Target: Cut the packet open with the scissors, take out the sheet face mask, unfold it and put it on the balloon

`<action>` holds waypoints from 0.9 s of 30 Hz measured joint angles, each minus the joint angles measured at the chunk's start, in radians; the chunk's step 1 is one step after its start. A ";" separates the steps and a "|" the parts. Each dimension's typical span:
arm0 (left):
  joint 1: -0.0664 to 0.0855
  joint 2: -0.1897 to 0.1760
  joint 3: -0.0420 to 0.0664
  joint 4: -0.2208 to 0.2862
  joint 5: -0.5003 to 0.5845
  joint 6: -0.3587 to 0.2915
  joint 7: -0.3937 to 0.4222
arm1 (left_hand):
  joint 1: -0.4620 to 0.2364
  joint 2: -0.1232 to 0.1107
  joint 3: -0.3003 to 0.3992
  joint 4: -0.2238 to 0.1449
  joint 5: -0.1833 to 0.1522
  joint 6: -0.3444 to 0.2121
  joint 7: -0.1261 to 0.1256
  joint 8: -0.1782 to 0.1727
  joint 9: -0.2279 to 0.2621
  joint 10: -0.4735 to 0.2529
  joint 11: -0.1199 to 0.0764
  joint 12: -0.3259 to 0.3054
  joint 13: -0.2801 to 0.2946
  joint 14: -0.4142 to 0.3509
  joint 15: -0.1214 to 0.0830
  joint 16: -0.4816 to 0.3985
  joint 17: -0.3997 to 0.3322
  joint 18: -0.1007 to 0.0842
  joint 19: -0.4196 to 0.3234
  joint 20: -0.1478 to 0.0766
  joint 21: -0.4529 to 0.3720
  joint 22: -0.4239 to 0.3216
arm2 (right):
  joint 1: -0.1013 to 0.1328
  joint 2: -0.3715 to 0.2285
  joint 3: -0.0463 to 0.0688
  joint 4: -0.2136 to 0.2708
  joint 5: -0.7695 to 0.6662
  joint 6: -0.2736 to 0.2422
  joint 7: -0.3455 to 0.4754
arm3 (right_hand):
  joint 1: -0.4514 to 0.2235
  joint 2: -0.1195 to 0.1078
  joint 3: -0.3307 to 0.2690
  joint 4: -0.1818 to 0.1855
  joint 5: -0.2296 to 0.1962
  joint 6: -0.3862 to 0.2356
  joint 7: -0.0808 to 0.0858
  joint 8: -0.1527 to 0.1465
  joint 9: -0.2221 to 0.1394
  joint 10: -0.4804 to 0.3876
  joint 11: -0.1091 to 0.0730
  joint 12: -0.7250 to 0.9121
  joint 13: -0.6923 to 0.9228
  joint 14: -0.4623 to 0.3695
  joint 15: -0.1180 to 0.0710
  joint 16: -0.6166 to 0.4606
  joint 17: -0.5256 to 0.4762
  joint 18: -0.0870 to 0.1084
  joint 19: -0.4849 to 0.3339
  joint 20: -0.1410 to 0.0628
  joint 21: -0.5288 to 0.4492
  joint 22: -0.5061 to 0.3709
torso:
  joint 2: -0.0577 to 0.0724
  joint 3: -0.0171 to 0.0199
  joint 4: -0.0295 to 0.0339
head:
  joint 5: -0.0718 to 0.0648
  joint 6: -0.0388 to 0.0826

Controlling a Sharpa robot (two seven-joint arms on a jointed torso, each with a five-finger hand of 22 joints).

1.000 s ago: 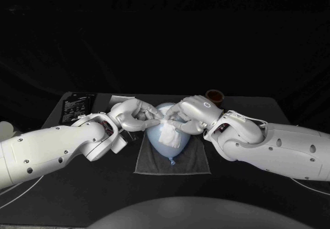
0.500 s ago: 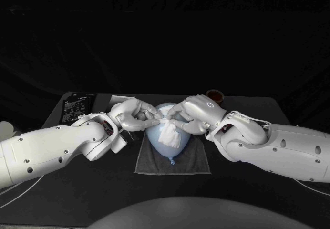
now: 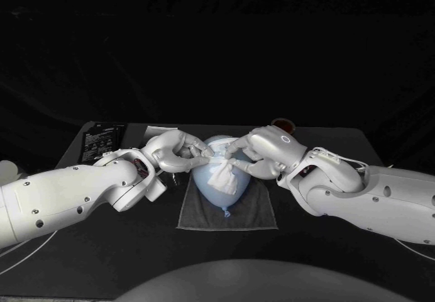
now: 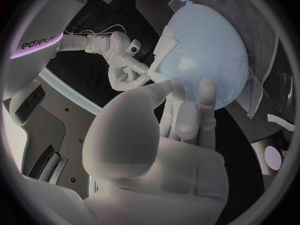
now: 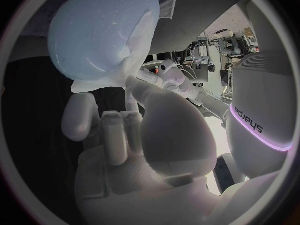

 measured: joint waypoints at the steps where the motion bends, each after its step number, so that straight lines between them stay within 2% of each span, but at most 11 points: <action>1: 0.000 0.000 0.000 0.000 0.000 0.000 0.000 | 0.000 0.000 0.000 0.000 0.000 0.000 0.000 0.000 0.000 0.000 0.000 0.000 0.000 0.000 0.000 0.000 0.000 0.000 0.000 0.000 0.000 0.000 | 0.000 -0.001 0.000 0.001 0.001 0.000 0.002 | 0.000 0.000 0.000 0.000 0.000 -0.001 -0.001 0.000 0.000 0.000 0.000 0.000 0.000 0.000 0.000 0.001 0.000 0.000 0.000 0.000 0.000 0.000 | 0.000 0.0000 0.0000 | -0.001 0.000; 14: 0.000 0.002 0.000 0.001 0.013 -0.001 0.005 | 0.000 0.000 0.000 0.000 0.000 0.000 0.000 -0.006 -0.004 -0.026 0.000 -0.007 -0.003 -0.004 0.004 0.000 -0.014 0.000 -0.002 0.002 0.000 -0.007 | 0.001 0.009 0.000 -0.001 0.019 0.000 0.017 | 0.000 0.000 0.003 -0.003 0.000 -0.002 -0.001 0.004 0.001 0.000 0.000 -0.001 0.000 0.003 -0.003 0.003 -0.001 0.000 -0.004 -0.003 -0.001 0.001 | 0.001 -0.0011 0.0013 | -0.002 0.001; 17: 0.000 0.002 0.000 0.006 0.023 -0.005 0.019 | -0.004 -0.004 0.000 0.000 0.000 0.000 0.000 -0.006 -0.007 -0.039 0.002 -0.024 -0.012 -0.028 0.008 -0.015 -0.062 0.002 -0.035 0.008 -0.023 -0.043 | 0.001 0.016 0.000 -0.006 0.021 0.000 0.017 | 0.000 0.000 0.003 -0.003 0.000 -0.002 -0.001 0.004 0.002 0.000 0.000 -0.002 -0.001 0.003 -0.003 0.003 -0.001 0.000 -0.004 -0.003 -0.001 0.001 | 0.001 -0.0012 0.0016 | -0.002 0.002; 20: 0.000 0.002 0.000 0.013 0.037 -0.012 0.043 | -0.004 -0.004 0.000 0.000 0.000 0.000 0.000 -0.012 -0.008 -0.050 0.003 -0.054 -0.032 -0.054 0.011 -0.029 -0.104 0.012 -0.054 0.011 -0.032 -0.056 | 0.001 0.023 0.000 -0.011 0.022 0.000 0.017 | 0.000 0.000 0.003 -0.003 0.000 -0.004 -0.002 0.004 0.004 0.000 0.000 -0.002 -0.001 0.003 -0.003 0.002 -0.001 0.000 -0.004 -0.003 -0.001 0.001 | 0.001 -0.0011 0.0016 | -0.002 0.004; 27: -0.001 -0.002 0.011 0.027 0.069 -0.030 0.108 | -0.004 -0.004 -0.002 -0.015 0.000 0.007 0.007 -0.013 -0.009 -0.050 0.003 -0.064 -0.047 -0.057 0.007 -0.029 -0.106 0.012 -0.059 0.011 -0.032 -0.056 | 0.001 0.032 0.000 -0.023 0.022 -0.001 0.013 | 0.000 0.000 0.003 -0.003 0.000 -0.001 -0.005 0.004 0.004 0.000 0.000 -0.003 0.000 0.003 -0.003 0.002 -0.001 0.000 -0.004 -0.003 -0.001 0.001 | 0.001 -0.0016 0.0016 | -0.003 0.005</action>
